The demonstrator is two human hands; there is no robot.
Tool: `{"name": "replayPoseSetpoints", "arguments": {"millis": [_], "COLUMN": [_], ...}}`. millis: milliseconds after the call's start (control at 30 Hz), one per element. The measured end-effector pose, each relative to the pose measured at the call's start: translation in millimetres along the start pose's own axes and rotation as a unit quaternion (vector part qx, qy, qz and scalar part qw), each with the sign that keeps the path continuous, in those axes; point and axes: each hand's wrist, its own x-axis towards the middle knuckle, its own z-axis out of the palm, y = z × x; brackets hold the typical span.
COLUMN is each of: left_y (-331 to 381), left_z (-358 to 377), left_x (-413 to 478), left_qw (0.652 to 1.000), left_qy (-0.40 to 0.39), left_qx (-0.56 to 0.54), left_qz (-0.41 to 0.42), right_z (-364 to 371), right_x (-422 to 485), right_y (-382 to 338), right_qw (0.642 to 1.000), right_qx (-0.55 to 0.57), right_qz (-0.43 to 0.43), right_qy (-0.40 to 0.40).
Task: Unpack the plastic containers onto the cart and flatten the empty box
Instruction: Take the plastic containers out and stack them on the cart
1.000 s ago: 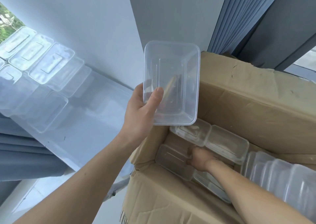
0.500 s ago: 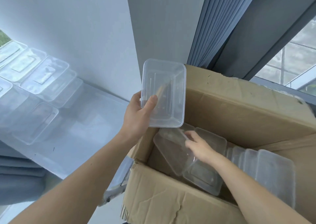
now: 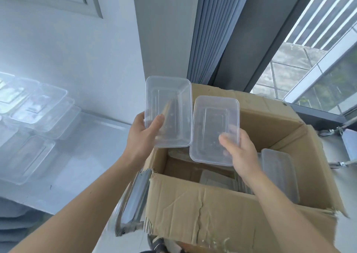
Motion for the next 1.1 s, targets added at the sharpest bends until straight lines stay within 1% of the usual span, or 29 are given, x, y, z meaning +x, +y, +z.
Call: {"name": "replayPoseSetpoints", "arguments": {"millis": [167, 367, 500, 700, 833, 1000, 1100], "left_y": [6.7, -5.4, -23.2, -36.7, -43.2, -49.4, -48.7], "left_z": [-14.9, -37.8, -64.9, -124.8, -174.9, -251.7, -307.1], "left_x": [-38.9, -97.2, -134.8, -172.1, -187.6, -197.0, -198.5], "left_qw": [0.999, 0.997, 0.993, 0.983, 0.972, 0.963, 0.962], "left_qy": [0.034, 0.079, 0.117, 0.179, 0.227, 0.261, 0.267], "left_qx": [-0.017, -0.007, -0.008, -0.039, -0.058, -0.065, -0.051], "left_qz": [0.006, -0.006, -0.022, -0.023, -0.023, -0.031, -0.034], "right_z": [4.7, 4.9, 24.6, 80.0, 130.0, 215.7, 276.4], "right_x": [-30.7, -65.1, -88.0, -117.3, -125.5, -137.9, -152.5], "right_y": [-14.1, -14.1, -13.8, -24.8, -34.5, -47.8, -51.7], "right_qw": [0.999, 0.998, 0.995, 0.986, 0.98, 0.975, 0.973], "right_qx": [0.001, 0.01, 0.035, 0.03, 0.042, 0.026, 0.031], "right_qz": [-0.033, -0.047, -0.03, -0.035, -0.043, -0.053, -0.055], "right_qy": [-0.033, -0.038, -0.09, -0.161, -0.19, -0.214, -0.223]}}
